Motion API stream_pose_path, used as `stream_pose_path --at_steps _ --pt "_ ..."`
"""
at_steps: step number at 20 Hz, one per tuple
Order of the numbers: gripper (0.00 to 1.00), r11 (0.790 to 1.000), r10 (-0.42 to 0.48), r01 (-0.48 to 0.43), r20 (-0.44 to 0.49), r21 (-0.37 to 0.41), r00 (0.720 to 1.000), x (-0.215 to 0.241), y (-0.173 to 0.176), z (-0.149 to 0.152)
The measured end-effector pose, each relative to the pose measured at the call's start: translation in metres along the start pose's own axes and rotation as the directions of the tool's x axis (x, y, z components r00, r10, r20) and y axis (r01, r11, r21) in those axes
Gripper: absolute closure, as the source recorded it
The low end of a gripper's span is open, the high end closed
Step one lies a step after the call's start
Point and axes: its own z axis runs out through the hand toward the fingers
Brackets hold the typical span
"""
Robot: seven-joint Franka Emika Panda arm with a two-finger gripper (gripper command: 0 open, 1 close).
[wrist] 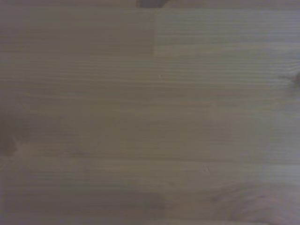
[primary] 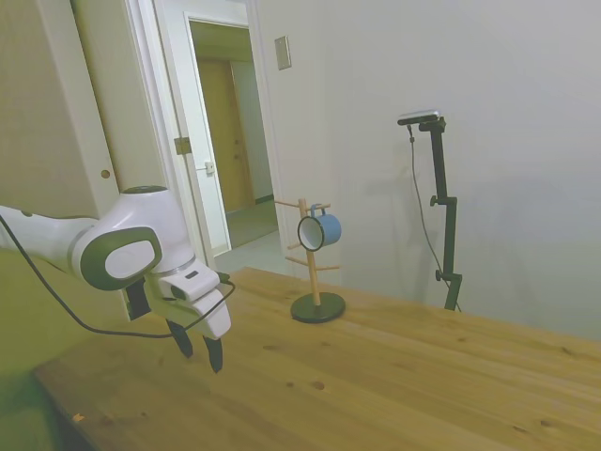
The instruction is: Unload the mug
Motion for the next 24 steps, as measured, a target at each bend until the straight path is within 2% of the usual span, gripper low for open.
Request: stream_pose_path --at_steps 6,11,17,20,24 --pt "0.00 1.000 0.004 -0.003 -0.031 0.031 1.000 0.013 0.000 -0.009" --pt "0.00 0.992 0.026 -0.010 -0.126 0.123 0.992 0.046 -0.004 -0.025" --pt "0.00 0.966 0.106 -0.028 -0.295 0.257 0.950 0.109 -0.001 -0.055" --pt "0.00 0.949 0.138 -0.011 -0.381 0.316 0.914 0.132 -0.004 -0.070" --pt "0.00 0.947 0.119 0.033 -0.441 0.321 0.890 0.155 -0.022 -0.071"
